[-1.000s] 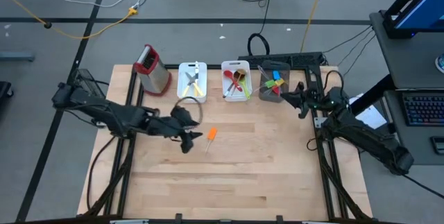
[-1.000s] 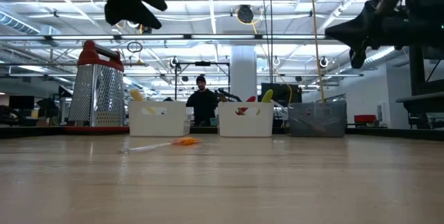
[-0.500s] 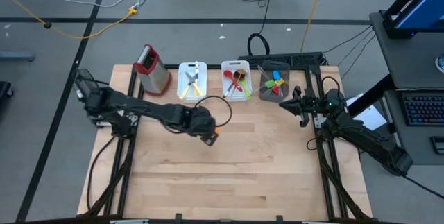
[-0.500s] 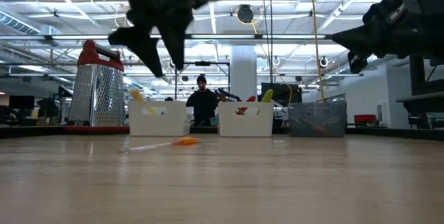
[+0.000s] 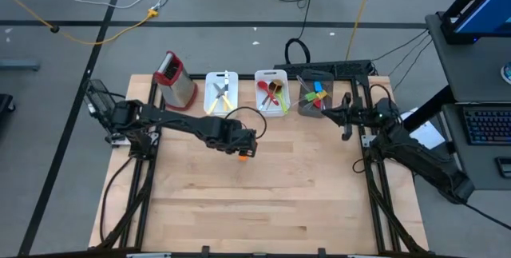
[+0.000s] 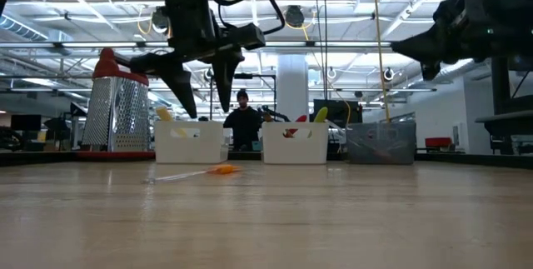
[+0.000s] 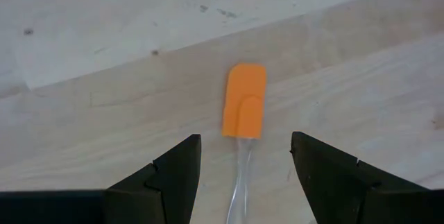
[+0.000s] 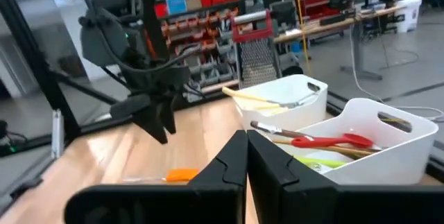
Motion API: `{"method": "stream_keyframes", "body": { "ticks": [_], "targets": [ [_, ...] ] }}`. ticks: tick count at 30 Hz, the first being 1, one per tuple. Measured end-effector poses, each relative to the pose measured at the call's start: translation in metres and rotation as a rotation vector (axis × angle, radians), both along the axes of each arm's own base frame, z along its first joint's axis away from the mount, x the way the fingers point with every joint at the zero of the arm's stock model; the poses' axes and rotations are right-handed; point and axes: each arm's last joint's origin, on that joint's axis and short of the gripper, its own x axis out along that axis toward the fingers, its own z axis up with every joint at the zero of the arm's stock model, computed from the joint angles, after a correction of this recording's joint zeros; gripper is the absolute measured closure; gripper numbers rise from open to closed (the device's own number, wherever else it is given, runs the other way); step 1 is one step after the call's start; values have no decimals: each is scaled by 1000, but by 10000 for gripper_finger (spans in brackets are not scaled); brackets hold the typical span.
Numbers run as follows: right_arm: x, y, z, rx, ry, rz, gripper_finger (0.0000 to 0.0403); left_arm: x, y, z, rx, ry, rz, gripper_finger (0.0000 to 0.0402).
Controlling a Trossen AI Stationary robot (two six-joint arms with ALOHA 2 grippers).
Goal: Pick & Place Kitchen Items
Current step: Put the orange spatula into the black bin
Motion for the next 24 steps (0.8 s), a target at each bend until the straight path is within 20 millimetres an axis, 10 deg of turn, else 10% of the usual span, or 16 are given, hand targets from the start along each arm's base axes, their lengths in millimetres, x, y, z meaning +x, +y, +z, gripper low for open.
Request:
{"method": "stream_keyframes", "body": {
  "ticks": [7,24],
  "targets": [
    [-8,12,31,-50,134,-79,403,0,-5,0,4,-5,32,172],
    [-34,39,24,-86,194,-194,403,4,-6,2,5,-63,61,172]
  ]
}}
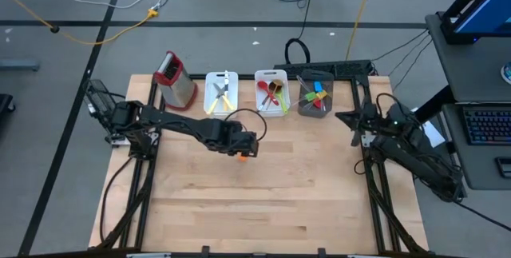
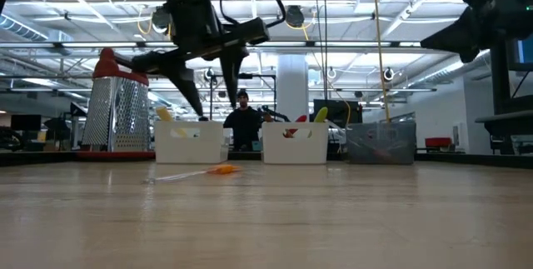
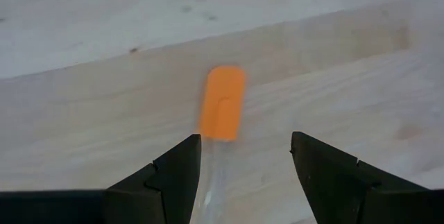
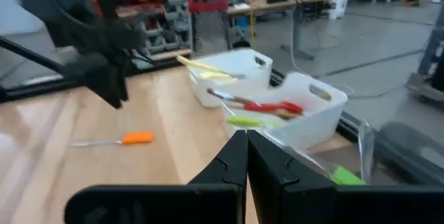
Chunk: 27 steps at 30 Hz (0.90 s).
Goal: Pick & Place Kitchen Items
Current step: Put the orange spatula into the black bin
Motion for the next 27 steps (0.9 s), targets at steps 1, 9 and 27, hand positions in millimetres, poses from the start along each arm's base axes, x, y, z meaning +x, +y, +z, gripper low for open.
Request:
{"method": "stream_keyframes", "body": {
  "ticks": [1,9,27],
  "targets": [
    [1,-1,-4,4,8,-13,403,2,0,1,6,-17,2,172],
    [2,-7,-1,36,-80,-171,403,7,1,3,27,-77,5,172],
    [20,-21,-43,63,-209,-157,403,7,5,3,83,-65,-83,172]
  ]
}}
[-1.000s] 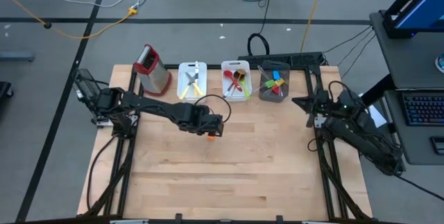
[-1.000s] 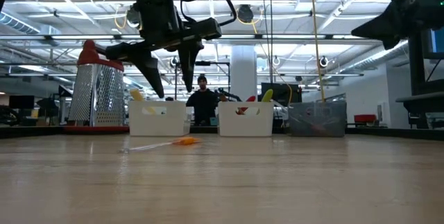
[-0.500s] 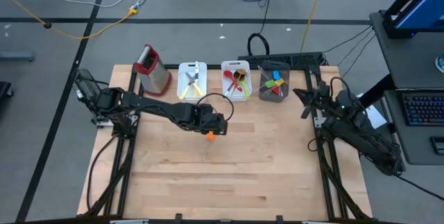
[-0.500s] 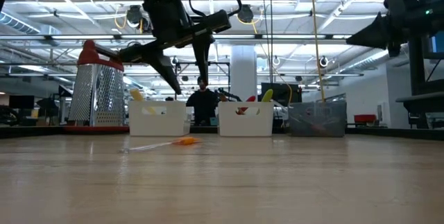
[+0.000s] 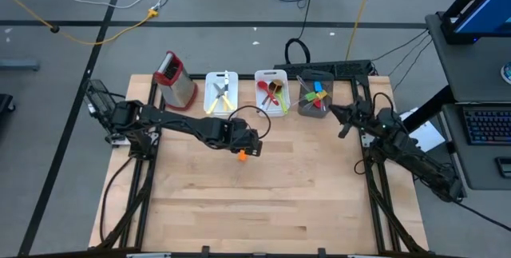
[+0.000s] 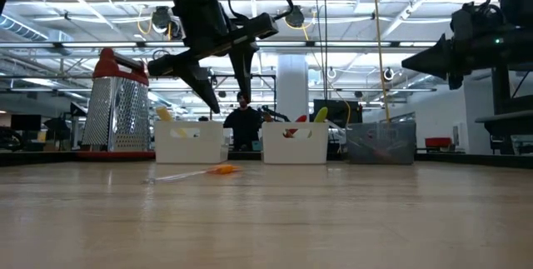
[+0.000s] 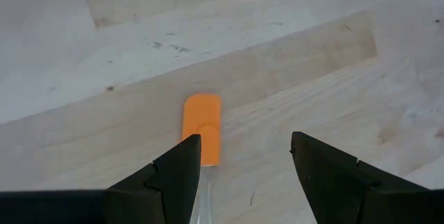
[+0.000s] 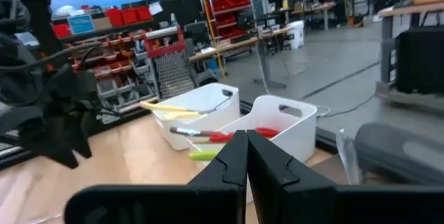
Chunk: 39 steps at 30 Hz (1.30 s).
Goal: Pick & Place Kitchen Items
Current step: Put the orange spatula into the black bin
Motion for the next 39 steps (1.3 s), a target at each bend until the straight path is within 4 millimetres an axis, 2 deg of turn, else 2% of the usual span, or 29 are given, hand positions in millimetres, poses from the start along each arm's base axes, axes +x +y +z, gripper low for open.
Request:
{"method": "stream_keyframes", "body": {
  "ticks": [7,13,16,22,24,31,39],
  "targets": [
    [0,0,-4,16,35,-6,403,0,9,0,-16,-1,21,172],
    [0,0,-3,9,30,-5,403,7,15,3,-41,-66,-60,161],
    [0,0,-3,10,33,-4,403,11,14,-2,-38,-66,-70,129],
    [0,0,-3,1,33,-3,403,9,13,-12,-53,5,-83,27],
    [0,0,-3,0,34,-4,403,10,13,-14,-47,15,-95,8],
    [0,0,-3,-11,41,-4,403,14,10,-23,-24,36,-164,43],
    [0,0,-3,-11,41,-4,403,22,8,-68,-75,155,-141,66]
  ]
}}
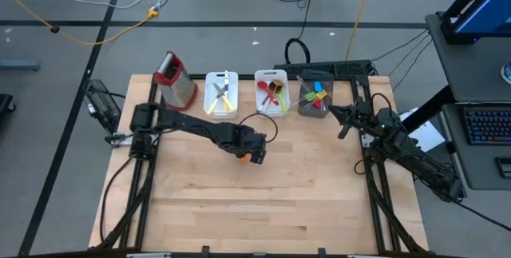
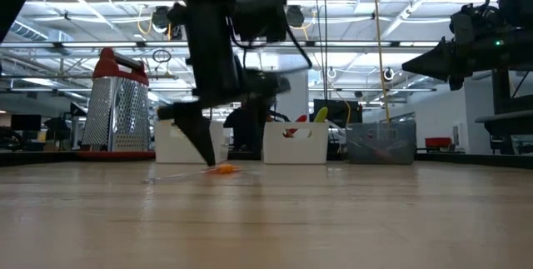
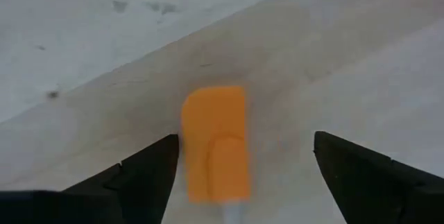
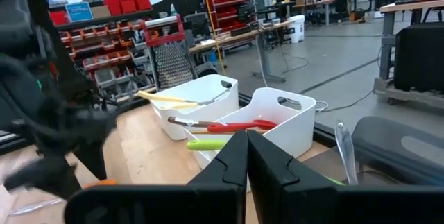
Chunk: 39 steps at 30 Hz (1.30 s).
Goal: Pick & Place Kitchen Items
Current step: Put the orange spatula into the black bin
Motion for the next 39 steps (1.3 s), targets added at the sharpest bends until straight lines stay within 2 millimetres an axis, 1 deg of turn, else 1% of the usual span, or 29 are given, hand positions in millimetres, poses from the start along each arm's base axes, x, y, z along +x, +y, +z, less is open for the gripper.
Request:
{"method": "stream_keyframes", "body": {
  "ticks": [3,6,8,11,16,21,25,26,34,37,39],
  "targets": [
    [0,0,0,0,0,0,403,5,2,-17,-5,28,4,66],
    [0,0,0,6,-3,-1,403,6,3,-33,-56,88,2,70],
    [0,0,0,9,-5,0,403,5,2,-38,-77,118,-2,78],
    [0,0,0,10,-5,0,403,3,-2,-39,-88,140,-17,104],
    [0,0,0,10,-5,0,403,1,-6,-40,-58,164,-36,176],
    [0,0,0,7,-4,-2,403,-2,-12,-41,-16,187,-59,266],
    [0,0,0,7,-4,-4,403,-2,-12,-42,4,189,-48,345],
    [0,0,0,7,-4,-3,403,-2,-12,-42,3,188,-36,360],
    [0,0,0,6,-4,-6,403,-1,-9,-41,-1,179,-18,368],
    [0,0,0,6,-4,-6,403,-3,-7,-34,4,158,-12,372],
    [0,0,0,6,-4,-8,403,-4,-4,-24,8,132,-10,389]
  ]
}}
